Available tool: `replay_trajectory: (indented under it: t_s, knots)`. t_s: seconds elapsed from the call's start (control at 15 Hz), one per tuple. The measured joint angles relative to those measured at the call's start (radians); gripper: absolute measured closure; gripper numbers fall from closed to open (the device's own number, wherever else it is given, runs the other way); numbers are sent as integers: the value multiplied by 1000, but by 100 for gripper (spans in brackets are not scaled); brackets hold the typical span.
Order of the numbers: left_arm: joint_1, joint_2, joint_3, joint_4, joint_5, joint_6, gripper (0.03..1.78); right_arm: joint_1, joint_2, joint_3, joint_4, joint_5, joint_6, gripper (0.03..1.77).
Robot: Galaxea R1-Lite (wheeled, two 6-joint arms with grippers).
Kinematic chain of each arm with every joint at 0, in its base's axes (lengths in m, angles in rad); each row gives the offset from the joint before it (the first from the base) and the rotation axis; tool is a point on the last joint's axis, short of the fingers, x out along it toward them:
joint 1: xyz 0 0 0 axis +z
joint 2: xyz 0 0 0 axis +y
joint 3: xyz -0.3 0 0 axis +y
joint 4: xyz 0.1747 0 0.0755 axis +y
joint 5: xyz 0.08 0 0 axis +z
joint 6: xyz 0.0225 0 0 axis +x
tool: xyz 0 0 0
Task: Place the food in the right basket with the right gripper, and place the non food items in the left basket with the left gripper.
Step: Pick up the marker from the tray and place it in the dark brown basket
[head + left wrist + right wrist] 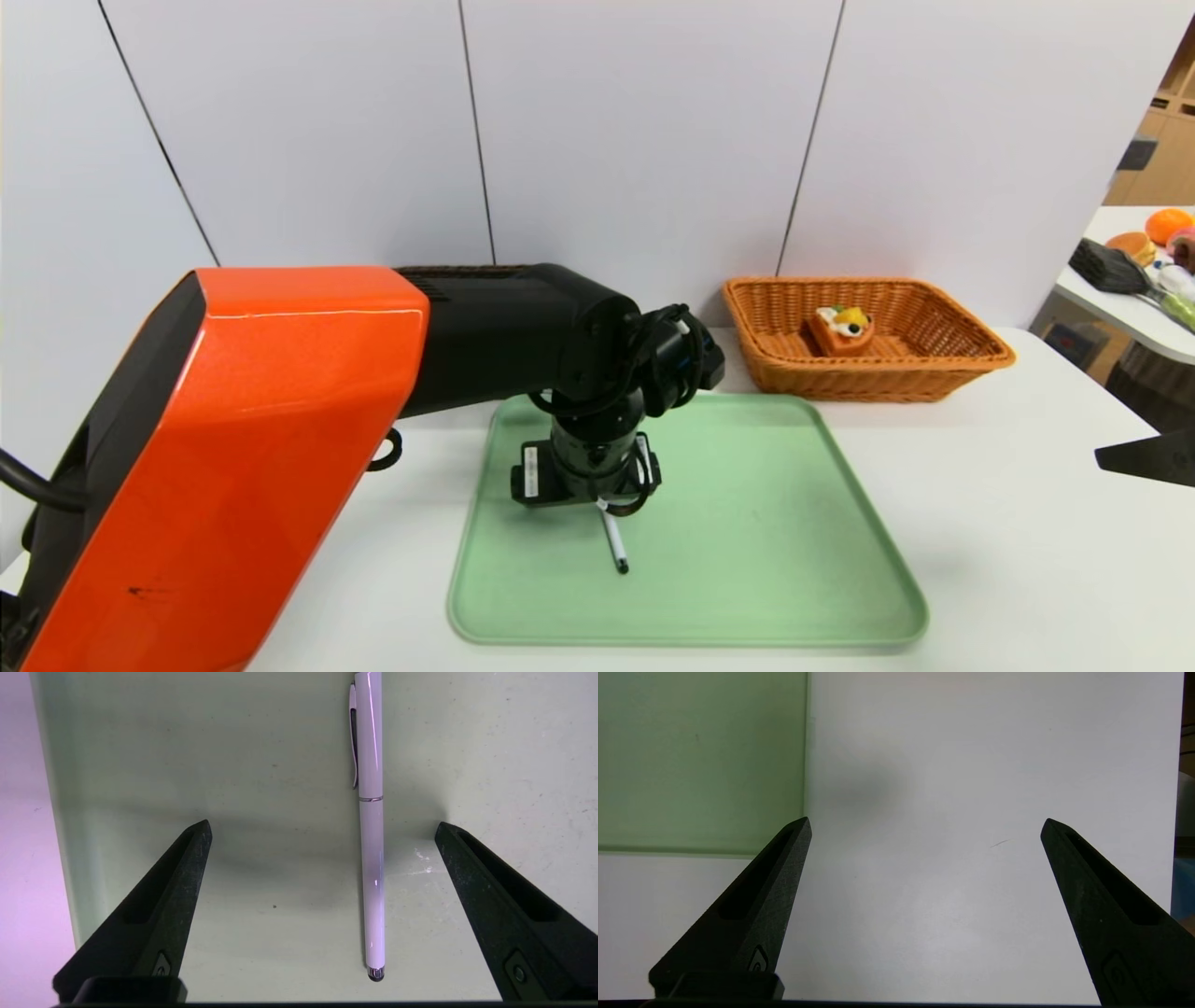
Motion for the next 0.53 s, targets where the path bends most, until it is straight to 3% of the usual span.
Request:
replay_trajectory:
  t_s: [0.53]
  knots:
    - [1, 1, 1, 5, -2, -3, 12, 0, -1, -3, -11, 0, 0, 10]
